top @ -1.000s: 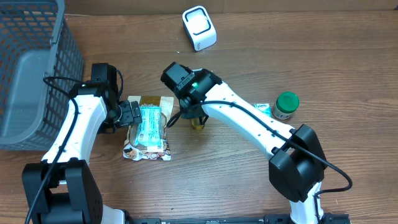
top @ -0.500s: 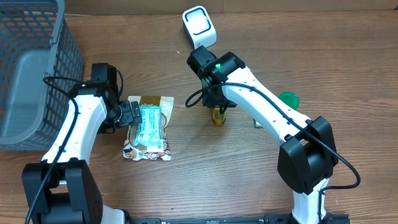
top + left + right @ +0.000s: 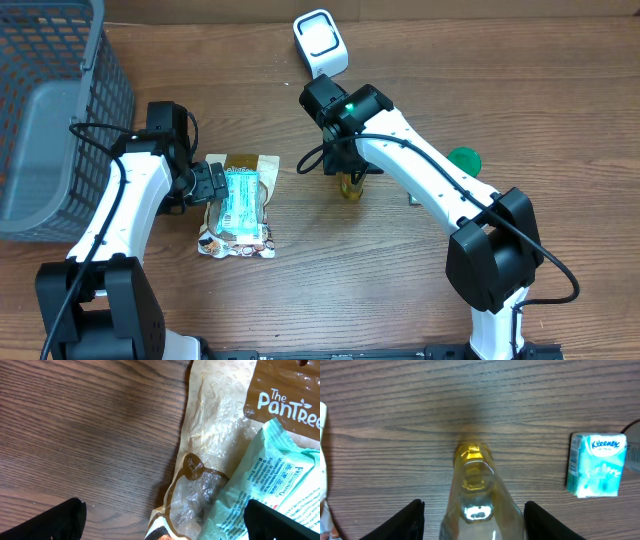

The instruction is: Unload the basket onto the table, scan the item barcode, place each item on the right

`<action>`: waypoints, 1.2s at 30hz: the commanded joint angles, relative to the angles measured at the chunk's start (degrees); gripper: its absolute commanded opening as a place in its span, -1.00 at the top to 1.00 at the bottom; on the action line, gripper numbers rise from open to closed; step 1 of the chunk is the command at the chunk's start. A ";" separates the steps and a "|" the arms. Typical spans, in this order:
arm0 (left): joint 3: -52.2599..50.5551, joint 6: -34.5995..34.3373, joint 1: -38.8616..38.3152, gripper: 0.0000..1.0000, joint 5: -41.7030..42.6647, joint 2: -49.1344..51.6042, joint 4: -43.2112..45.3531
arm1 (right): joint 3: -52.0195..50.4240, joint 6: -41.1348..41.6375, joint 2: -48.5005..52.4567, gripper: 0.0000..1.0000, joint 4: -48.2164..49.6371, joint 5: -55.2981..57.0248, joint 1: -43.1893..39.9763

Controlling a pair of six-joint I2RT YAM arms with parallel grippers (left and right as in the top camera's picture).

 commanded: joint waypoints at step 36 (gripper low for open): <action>0.85 0.66 -0.24 -0.99 0.46 0.24 -0.11 | -0.55 -2.67 -10.56 0.44 -0.17 -1.18 0.15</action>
